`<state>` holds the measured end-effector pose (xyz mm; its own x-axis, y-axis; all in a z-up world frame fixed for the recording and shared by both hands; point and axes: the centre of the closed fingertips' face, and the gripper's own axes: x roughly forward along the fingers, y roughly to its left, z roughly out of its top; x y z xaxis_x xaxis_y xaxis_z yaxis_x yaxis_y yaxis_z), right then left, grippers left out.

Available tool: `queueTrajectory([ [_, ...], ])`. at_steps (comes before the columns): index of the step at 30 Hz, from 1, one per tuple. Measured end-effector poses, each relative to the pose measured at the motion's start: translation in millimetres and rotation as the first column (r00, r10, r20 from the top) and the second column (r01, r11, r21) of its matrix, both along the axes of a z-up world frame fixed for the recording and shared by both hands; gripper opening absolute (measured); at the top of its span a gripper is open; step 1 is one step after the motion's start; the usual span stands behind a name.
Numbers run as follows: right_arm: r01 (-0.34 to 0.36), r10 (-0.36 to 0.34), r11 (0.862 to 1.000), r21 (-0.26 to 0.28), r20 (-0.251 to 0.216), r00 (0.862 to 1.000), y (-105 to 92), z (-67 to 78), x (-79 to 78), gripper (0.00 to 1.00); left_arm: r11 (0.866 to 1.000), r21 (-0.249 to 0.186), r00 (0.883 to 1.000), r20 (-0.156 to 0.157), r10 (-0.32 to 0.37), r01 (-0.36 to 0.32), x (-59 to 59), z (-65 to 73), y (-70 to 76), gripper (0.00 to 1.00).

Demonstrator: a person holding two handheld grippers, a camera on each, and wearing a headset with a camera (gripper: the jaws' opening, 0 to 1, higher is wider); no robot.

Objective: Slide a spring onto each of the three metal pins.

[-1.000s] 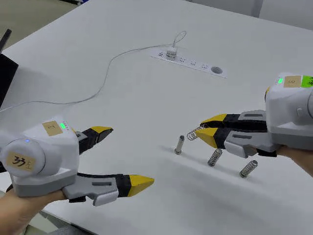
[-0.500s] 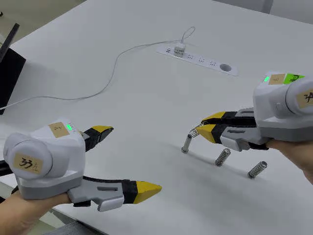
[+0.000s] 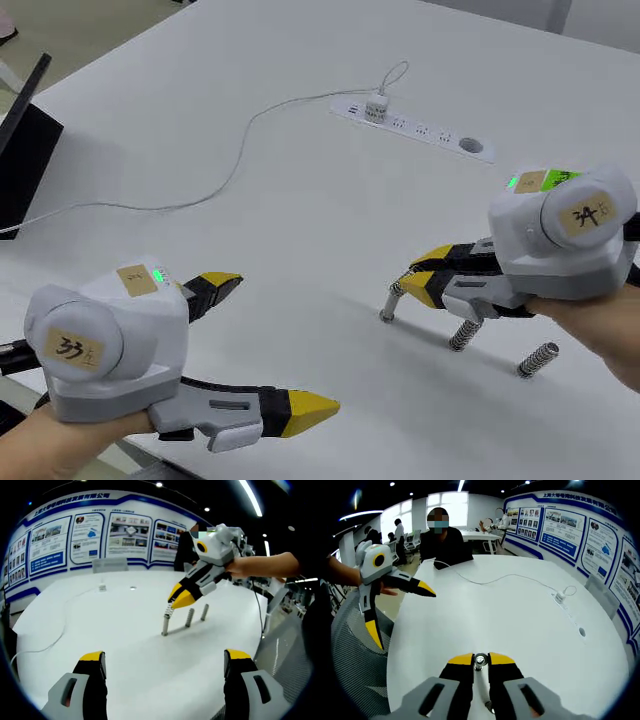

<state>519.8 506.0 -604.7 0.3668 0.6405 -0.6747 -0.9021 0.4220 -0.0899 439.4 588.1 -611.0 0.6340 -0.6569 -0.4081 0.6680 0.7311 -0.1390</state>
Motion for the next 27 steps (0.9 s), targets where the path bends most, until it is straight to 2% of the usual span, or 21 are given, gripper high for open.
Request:
queueTrajectory([
  [1, 0.003, -0.002, 1.0, 0.007, -0.009, 1.0, 1.9, 0.1, 0.9, 0.11, 1.0, 0.003, 1.0, 0.001, -0.002, 0.002, -0.2, -0.1, -0.2, 1.0],
  [4, -0.008, 0.008, 0.999, -0.038, 0.003, 1.0, 2.2, -6.7, 4.4, 0.11, 1.0, 0.001, 1.0, -0.001, -0.012, 0.012, -1.8, 0.1, -2.1, 1.0],
  [5, -0.008, 0.008, 1.0, -0.009, 0.001, 1.0, 6.1, -3.2, 5.0, 0.11, 1.0, 0.002, 1.0, 0.0, -0.015, 0.015, -2.0, 0.1, -2.6, 1.0],
  [6, -0.006, 0.006, 1.0, -0.018, -0.011, 1.0, 5.8, -4.4, 4.9, 0.11, 1.0, 0.004, 1.0, 0.0, -0.018, 0.018, -2.4, -0.1, -3.0, 1.0],
  [8, -0.014, 0.014, 0.999, -0.031, 0.001, 1.0, 7.3, -6.0, 7.6, 0.11, 1.0, 0.01, 1.0, -0.002, -0.024, 0.024, -3.2, -0.8, -3.9, 1.0],
  [9, -0.009, 0.008, 0.998, -0.064, -0.019, 1.0, 4.2, -12.3, 7.2, 0.11, 1.0, 0.01, 1.0, -0.001, -0.028, 0.028, -3.7, -0.9, -4.5, 1.0],
  [10, -0.008, 0.007, 0.997, -0.073, -0.019, 1.0, 4.0, -14.3, 7.9, 0.11, 1.0, 0.009, 1.0, -0.002, -0.03, 0.03, -4.0, -0.9, -5.0, 1.0],
  [14, -0.024, 0.023, 0.997, -0.079, -0.02, 1.0, 6.6, -17.8, 5.5, 0.11, 0.999, 0.015, 1.0, -0.002, -0.028, 0.028, -4.1, -1.6, -4.2, 1.0],
  [19, -0.033, 0.029, 0.995, -0.096, -0.036, 0.999, 8.4, -26.0, 5.6, 0.11, 1.0, -0.015, 1.0, -0.001, -0.001, 0.001, -1.4, 2.7, -0.8, 1.0],
  [27, -0.038, 0.032, 0.992, -0.121, -0.057, 0.998, 6.9, -40.3, 6.8, 0.11, 1.0, -0.013, 1.0, -0.011, 0.007, -0.007, -0.9, 0.9, 0.3, 1.0],
])
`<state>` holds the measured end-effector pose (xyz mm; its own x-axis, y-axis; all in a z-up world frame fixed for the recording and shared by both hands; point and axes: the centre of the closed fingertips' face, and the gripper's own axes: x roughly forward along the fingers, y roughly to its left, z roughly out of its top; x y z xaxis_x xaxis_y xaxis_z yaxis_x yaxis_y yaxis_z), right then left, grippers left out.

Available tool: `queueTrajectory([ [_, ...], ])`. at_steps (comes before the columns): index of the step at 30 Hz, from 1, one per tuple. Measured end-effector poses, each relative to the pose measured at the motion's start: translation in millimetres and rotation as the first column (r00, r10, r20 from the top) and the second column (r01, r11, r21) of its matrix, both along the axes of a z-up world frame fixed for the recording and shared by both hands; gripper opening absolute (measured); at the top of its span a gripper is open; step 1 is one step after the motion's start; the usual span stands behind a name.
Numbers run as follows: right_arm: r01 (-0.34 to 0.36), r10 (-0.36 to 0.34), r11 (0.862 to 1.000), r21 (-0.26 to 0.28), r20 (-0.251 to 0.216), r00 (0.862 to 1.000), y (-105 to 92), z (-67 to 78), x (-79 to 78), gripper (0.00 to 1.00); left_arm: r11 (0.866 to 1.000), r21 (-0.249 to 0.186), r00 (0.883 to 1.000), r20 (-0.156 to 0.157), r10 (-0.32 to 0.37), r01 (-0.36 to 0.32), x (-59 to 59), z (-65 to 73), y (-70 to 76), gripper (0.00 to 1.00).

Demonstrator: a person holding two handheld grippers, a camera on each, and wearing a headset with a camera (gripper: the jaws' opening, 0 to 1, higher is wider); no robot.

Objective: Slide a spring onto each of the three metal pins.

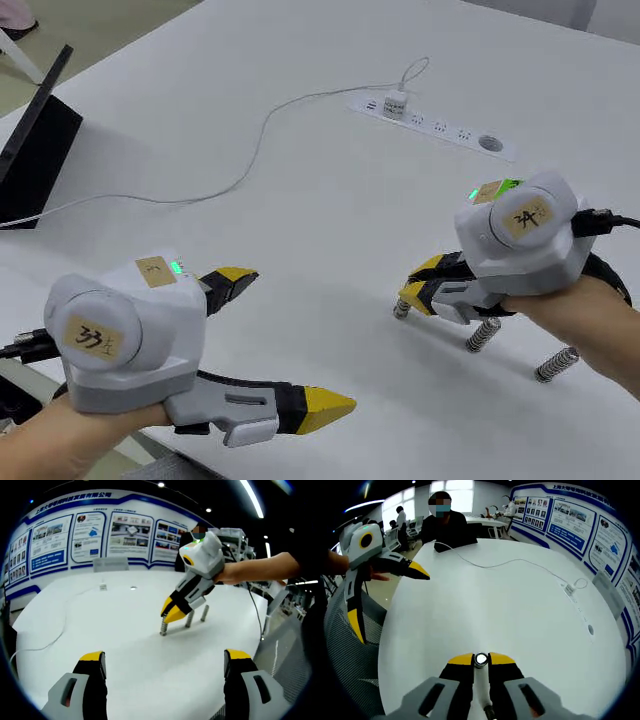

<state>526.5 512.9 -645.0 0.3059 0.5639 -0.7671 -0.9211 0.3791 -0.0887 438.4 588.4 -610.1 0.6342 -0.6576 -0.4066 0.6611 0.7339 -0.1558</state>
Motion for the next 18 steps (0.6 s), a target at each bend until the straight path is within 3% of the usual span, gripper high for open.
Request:
queueTrajectory([
  [8, -0.003, 0.003, 1.0, -0.015, -0.003, 1.0, -0.4, -10.6, 0.1, 0.12, 1.0, -0.001, 1.0, -0.01, 0.009, -0.009, 1.1, -1.0, 1.1, 1.0],
  [10, 0.007, -0.007, 1.0, 0.004, -0.009, 1.0, 1.1, -10.0, 0.7, 0.12, 1.0, -0.001, 1.0, -0.011, 0.011, -0.011, 1.2, -1.4, 1.5, 1.0],
  [15, 0.008, -0.008, 1.0, -0.006, 0.002, 1.0, -1.3, -10.8, 2.9, 0.13, 1.0, 0.004, 1.0, -0.012, 0.007, -0.007, 0.9, -1.9, 1.1, 1.0],
  [18, 0.024, -0.024, 0.999, 0.031, 0.009, 1.0, -0.3, -4.4, 4.0, 0.15, 1.0, 0.006, 1.0, -0.012, 0.011, -0.011, 1.3, -1.9, 1.9, 1.0],
])
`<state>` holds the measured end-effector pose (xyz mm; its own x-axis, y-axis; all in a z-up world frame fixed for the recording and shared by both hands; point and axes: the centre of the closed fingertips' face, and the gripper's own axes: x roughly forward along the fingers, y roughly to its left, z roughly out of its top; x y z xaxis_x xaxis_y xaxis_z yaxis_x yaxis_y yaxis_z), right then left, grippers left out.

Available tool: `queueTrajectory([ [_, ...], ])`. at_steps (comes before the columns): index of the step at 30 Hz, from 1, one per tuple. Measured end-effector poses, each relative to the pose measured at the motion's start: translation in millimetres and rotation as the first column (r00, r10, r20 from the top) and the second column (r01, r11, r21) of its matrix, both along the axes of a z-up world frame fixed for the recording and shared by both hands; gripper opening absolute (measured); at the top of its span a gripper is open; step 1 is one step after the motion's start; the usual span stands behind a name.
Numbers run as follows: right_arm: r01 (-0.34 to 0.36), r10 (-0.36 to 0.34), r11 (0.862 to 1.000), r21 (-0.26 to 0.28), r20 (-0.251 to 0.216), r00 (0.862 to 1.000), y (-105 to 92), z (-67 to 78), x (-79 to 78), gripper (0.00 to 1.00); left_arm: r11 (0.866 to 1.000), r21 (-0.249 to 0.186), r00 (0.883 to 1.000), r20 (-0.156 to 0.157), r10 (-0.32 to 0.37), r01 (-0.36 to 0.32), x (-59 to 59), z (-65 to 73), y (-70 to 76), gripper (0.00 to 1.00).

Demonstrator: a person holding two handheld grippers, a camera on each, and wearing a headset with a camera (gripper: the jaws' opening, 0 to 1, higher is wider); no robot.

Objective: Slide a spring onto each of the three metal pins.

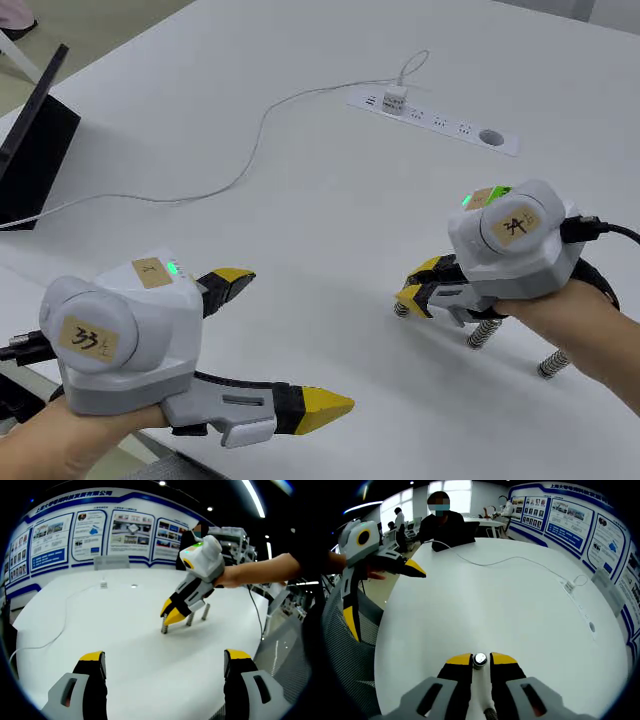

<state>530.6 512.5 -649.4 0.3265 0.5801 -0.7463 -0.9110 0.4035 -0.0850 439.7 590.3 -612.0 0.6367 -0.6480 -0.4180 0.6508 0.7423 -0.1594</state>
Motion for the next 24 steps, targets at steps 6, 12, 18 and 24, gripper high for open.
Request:
queueTrajectory([
  [6, 0.032, -0.034, 0.996, 0.083, 0.021, 0.999, -0.6, 21.3, 2.7, 0.19, 1.0, 0.002, 1.0, -0.003, 0.001, -0.001, 0.1, -0.7, 0.3, 1.0],
  [12, 0.08, -0.09, 0.985, 0.151, 0.059, 0.994, -16.9, 47.8, 1.8, 0.19, 1.0, 0.016, 1.0, -0.01, -0.013, 0.013, -1.5, -3.3, -2.3, 1.0],
  [18, 0.187, -0.211, 0.949, 0.255, 0.071, 0.975, -49.0, 66.4, -3.9, 0.19, 0.999, 0.029, 1.0, -0.015, -0.019, 0.02, -2.5, -5.3, -2.3, 1.0],
  [24, 0.279, -0.335, 0.892, 0.355, 0.106, 0.936, -92.0, 89.3, -16.0, 0.19, 1.0, 0.02, 1.0, -0.017, 0.006, -0.006, -0.4, -4.8, 2.1, 1.0],
])
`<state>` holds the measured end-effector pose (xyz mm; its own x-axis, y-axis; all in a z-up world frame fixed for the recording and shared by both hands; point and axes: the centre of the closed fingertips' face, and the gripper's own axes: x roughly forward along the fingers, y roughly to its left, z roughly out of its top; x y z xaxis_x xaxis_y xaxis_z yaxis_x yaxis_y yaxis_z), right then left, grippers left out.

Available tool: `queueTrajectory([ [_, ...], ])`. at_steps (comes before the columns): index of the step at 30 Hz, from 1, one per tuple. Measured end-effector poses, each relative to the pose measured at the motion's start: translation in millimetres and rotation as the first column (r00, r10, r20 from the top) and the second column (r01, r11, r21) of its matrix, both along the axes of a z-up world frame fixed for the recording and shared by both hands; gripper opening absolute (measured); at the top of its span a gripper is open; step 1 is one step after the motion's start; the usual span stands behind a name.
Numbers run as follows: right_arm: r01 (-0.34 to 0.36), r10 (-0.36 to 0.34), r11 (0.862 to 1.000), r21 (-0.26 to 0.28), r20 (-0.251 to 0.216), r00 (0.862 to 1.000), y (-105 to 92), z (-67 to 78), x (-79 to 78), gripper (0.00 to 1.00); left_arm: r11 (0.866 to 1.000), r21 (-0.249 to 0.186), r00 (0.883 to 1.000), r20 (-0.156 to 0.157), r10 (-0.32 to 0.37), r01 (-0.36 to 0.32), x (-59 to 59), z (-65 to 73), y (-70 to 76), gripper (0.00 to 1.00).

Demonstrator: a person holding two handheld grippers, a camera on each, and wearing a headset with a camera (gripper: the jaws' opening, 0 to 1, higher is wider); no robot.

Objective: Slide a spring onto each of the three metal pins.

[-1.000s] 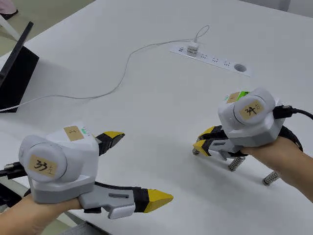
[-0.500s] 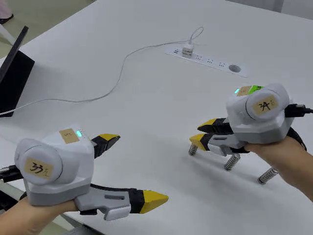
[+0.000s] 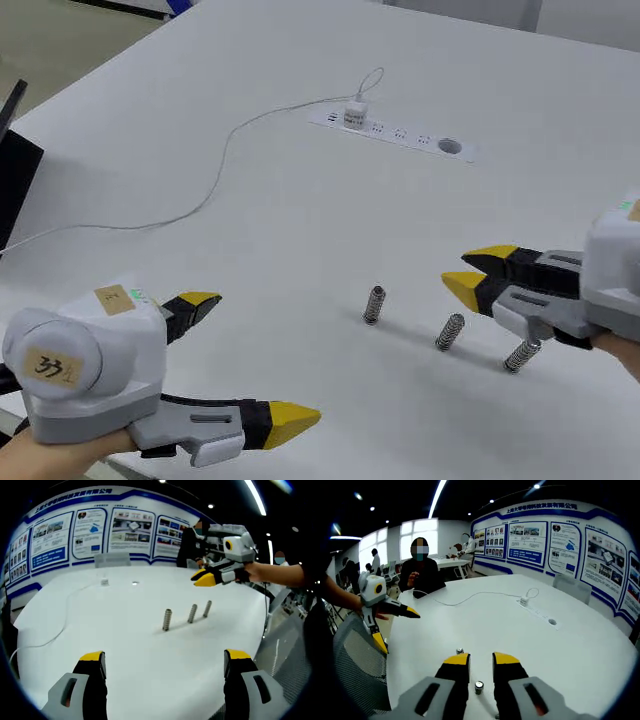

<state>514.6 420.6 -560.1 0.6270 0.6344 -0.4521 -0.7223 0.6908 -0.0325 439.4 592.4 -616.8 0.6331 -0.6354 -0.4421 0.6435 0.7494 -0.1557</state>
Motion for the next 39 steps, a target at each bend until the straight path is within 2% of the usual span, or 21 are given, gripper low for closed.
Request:
queueTrajectory([
  [4, 0.068, -0.068, 0.998, 0.014, -0.004, 0.998, -25.0, 2.4, -7.3, 0.19, 1.0, 0.009, 1.0, -0.003, -0.002, 0.002, -0.7, -1.4, 0.1, 1.0],
  [10, 0.181, -0.179, 0.982, 0.054, -0.033, 0.983, -59.8, -2.3, -14.2, 0.19, 0.999, 0.034, 1.0, -0.006, -0.018, 0.018, -2.6, -3.8, -1.1, 1.0],
  [15, 0.221, -0.22, 0.973, 0.064, -0.029, 0.975, -77.3, -1.2, -22.4, 0.19, 0.999, 0.034, 1.0, -0.007, -0.021, 0.021, -3.4, -1.7, -3.4, 1.0],
  [18, 0.233, -0.231, 0.971, 0.059, -0.04, 0.972, -85.3, -5.8, -28.6, 0.2, 0.999, 0.045, 1.0, -0.008, -0.025, 0.025, -4.1, -1.0, -4.8, 1.0],
  [27, 0.29, -0.286, 0.954, 0.072, -0.062, 0.956, -104.5, -16.1, -54.3, 0.23, 1.0, 0.016, 0.999, 0.032, -0.018, 0.018, -0.3, 17.8, -11.4, 1.0],
  [33, 0.348, -0.343, 0.933, 0.086, -0.071, 0.937, -121.6, -20.8, -71.3, 0.3, 1.0, 0.008, 0.998, 0.058, -0.02, 0.02, 4.3, 30.0, -18.8, 1.0],
  [35, 0.358, -0.353, 0.93, 0.086, -0.069, 0.933, -126.2, -21.3, -76.7, 0.33, 1.0, 0.004, 0.997, 0.067, -0.022, 0.022, 5.1, 34.6, -22.0, 1.0],
  [39, 0.353, -0.348, 0.931, 0.088, -0.067, 0.935, -130.1, -21.5, -85.2, 0.4, 0.999, 0.002, 0.996, 0.079, -0.034, 0.034, 5.5, 38.8, -26.0, 1.0],
])
